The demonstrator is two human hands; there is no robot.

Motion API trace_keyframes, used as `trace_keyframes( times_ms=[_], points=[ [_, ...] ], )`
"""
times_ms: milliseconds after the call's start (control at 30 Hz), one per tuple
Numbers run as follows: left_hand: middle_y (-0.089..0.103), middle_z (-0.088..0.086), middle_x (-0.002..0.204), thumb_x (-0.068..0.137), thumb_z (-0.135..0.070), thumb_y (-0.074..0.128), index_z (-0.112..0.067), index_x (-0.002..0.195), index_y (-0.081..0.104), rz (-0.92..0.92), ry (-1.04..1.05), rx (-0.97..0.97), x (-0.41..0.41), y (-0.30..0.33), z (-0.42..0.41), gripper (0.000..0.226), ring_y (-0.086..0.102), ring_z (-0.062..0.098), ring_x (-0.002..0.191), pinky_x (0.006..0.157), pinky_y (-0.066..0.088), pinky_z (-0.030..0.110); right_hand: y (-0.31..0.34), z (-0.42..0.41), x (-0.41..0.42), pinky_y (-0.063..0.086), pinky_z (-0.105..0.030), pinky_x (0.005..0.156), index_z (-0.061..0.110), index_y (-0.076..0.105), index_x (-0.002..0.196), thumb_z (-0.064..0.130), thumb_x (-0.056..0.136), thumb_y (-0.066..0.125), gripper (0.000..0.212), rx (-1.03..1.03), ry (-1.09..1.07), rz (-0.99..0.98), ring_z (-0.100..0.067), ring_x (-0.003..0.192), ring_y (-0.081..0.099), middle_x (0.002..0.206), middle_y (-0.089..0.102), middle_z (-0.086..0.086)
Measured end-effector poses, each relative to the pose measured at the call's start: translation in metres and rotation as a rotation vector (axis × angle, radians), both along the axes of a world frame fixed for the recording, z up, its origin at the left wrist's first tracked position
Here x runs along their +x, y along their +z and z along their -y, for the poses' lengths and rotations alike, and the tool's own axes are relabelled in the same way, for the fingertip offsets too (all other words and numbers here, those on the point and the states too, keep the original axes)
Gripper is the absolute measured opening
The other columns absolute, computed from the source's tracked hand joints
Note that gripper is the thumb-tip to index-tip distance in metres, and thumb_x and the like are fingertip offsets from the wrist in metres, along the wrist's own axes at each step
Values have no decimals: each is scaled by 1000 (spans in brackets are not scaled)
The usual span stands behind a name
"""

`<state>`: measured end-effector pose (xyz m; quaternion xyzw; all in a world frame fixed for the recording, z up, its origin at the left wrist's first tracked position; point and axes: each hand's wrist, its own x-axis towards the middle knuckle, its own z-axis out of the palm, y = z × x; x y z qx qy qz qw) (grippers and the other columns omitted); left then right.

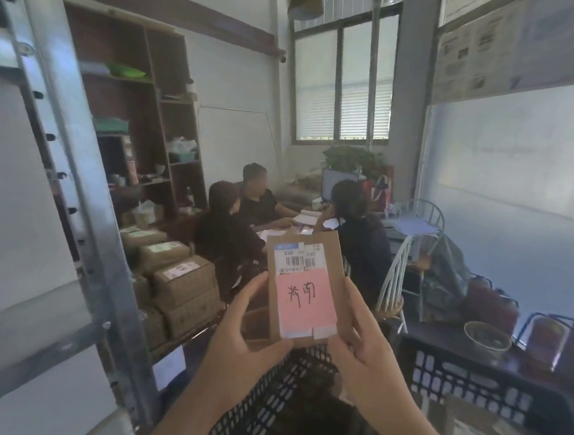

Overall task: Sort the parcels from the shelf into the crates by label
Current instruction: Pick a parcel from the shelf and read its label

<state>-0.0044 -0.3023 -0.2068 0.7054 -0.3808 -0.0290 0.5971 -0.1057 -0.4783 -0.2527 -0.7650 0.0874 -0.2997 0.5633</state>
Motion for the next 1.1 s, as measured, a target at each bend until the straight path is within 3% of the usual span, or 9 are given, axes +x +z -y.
trace_keyframes(
  times_ms=[100, 233, 367, 433, 633, 767, 833, 933, 1100],
  points=[
    [52, -42, 133, 43, -81, 87, -52, 145, 39, -62, -73, 49, 37, -21, 5, 116, 58, -1, 124, 94, 61, 35, -12, -8, 22, 53, -40, 110, 71, 17, 150, 33, 94, 75, 89, -26, -115, -67, 8, 135, 49, 141, 45, 45],
    [50, -23, 142, 62, -49, 98, -49, 146, 38, -7, -172, 94, 86, -55, 16, 103, 58, 3, 121, 79, 63, 27, -21, -21, 61, 48, -35, 112, 63, 6, 155, 66, 69, 80, 113, -93, -292, -197, 15, 133, 38, 132, 27, 58],
    [41, -34, 134, 68, -28, 97, -43, 142, 40, 39, -240, 88, 119, -87, 27, 94, 54, -2, 121, 74, 61, 22, -40, -31, 96, 48, -41, 109, 59, 4, 157, 76, 60, 76, 123, -122, -437, -350, 0, 134, 35, 138, 28, 34],
    [38, -37, 135, 70, -29, 96, -44, 144, 39, 46, -258, 117, 136, -105, 31, 95, 52, -2, 124, 79, 61, 22, -52, -36, 110, 46, -38, 104, 60, 2, 153, 82, 56, 72, 122, -137, -474, -457, -5, 131, 32, 136, 25, 26],
    [42, -37, 139, 70, -55, 81, -53, 145, 40, 15, -358, 332, 177, -153, 35, 84, 53, -2, 128, 99, 58, 35, -101, -46, 137, 42, -30, 88, 59, 5, 152, 79, 58, 70, 116, -5, -606, -647, -10, 124, 39, 129, 30, 14],
    [50, -38, 134, 82, -30, 82, -55, 129, 56, 159, -393, 557, 209, -174, 30, 59, 40, -14, 133, 119, 38, 30, -151, -57, 137, 45, -35, 97, 50, 11, 157, 83, 55, 69, 122, 196, -681, -759, -16, 125, 41, 129, 33, 6],
    [49, -35, 132, 85, -15, 79, -51, 120, 62, 246, -241, 541, 221, -183, 30, 53, 37, -14, 134, 118, 34, 27, -173, -62, 135, 45, -44, 107, 49, 10, 157, 84, 55, 70, 124, 271, -723, -828, -20, 131, 41, 135, 33, 4],
    [53, -17, 135, 84, -5, 76, -40, 118, 68, 263, 11, 499, 237, -200, 35, 50, 45, 7, 134, 112, 41, 36, -189, -66, 132, 38, -49, 115, 47, 7, 159, 74, 63, 77, 122, 347, -762, -890, -28, 141, 35, 148, 30, -4],
    [48, -4, 145, 91, -17, 68, -34, 147, 45, 48, 84, 638, 244, -212, 47, 63, 56, 22, 127, 99, 53, 48, -209, -58, 130, 32, -49, 119, 42, 4, 162, 70, 68, 78, 122, 380, -843, -1015, -35, 147, 27, 154, 22, -11]
  ],
)
